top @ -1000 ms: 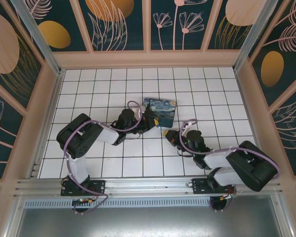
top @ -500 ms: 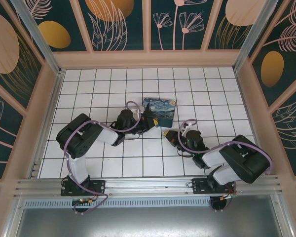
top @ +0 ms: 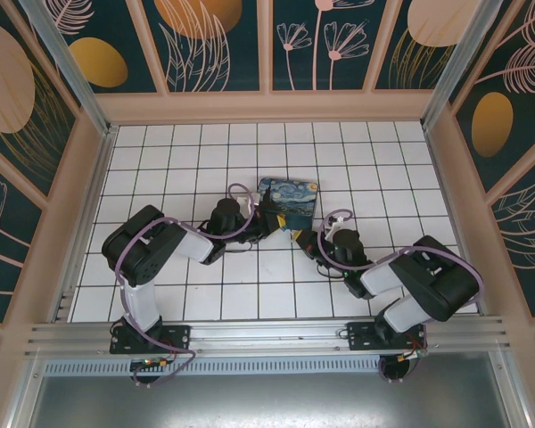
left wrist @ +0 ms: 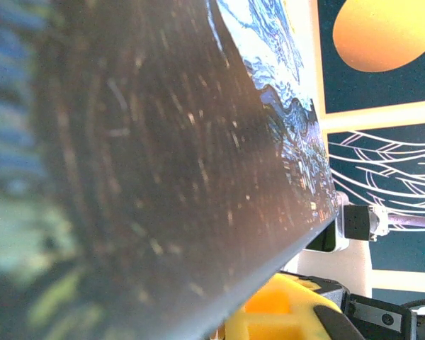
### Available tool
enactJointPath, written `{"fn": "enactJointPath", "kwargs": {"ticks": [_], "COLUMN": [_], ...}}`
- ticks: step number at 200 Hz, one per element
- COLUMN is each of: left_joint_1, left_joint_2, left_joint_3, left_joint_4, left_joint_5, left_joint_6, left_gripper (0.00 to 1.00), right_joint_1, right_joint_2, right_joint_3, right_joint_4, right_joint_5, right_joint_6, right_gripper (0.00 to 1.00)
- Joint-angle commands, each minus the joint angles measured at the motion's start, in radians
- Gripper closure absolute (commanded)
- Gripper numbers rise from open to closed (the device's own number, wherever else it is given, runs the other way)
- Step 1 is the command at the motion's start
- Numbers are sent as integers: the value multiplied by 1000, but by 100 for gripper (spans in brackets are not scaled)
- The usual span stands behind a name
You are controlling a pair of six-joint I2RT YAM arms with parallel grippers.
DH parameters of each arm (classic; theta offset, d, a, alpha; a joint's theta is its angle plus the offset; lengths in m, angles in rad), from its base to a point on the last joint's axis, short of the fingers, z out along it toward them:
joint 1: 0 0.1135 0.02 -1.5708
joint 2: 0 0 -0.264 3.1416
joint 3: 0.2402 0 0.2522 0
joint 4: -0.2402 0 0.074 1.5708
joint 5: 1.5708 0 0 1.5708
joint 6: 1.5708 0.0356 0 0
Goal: Unlock a padlock with a key
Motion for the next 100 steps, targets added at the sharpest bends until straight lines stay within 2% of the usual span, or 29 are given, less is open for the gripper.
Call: {"fn": "enactJointPath", "kwargs": {"ticks": [1, 100], "left_joint_1": [5, 5], "left_joint_2": [-32, -26], "left_joint_3": [-2, -3], "left_joint_4": [71, 69], "left_joint_5": [30, 27], "left_joint_6": [-10, -5], "left_gripper": [100, 100], "right_joint_1": [-6, -14], "right_joint_2": [20, 26], "right_joint_3": [31, 46], "right_joint_4": [60, 63], "right_joint_5": [-17, -25], "right_joint_6": [-1, 1], "right_gripper": [100, 100]}}
